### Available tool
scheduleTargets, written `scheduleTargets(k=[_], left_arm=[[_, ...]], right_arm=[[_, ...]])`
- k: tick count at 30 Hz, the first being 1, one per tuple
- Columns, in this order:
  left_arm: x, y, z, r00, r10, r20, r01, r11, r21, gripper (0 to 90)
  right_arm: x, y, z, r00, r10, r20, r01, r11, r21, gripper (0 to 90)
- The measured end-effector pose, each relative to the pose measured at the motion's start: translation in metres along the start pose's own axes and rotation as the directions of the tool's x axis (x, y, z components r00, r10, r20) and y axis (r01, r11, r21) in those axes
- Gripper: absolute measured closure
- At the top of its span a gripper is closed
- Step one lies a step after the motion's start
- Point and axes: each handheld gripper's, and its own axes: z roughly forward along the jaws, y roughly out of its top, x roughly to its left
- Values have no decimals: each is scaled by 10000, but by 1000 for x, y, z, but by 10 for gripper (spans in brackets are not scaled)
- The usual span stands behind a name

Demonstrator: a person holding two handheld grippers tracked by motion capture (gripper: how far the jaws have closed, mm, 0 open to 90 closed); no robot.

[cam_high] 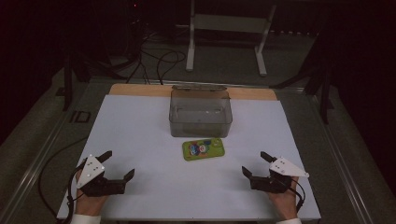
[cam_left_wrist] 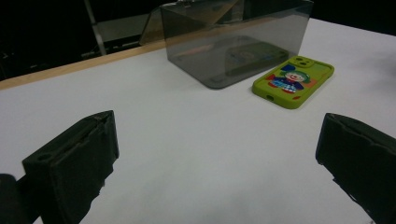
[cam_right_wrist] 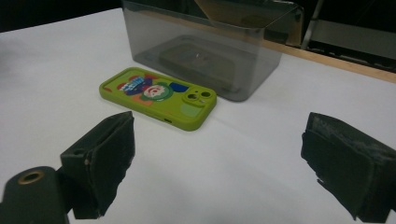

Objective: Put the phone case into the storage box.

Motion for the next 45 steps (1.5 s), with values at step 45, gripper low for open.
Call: scheduleTargets(k=[45], left_arm=[[-5,33,39,9964,657,532,-666,9977,153,0]], right_arm=[[-2,-5,5,9999,93,69,-94,9998,161,98]])
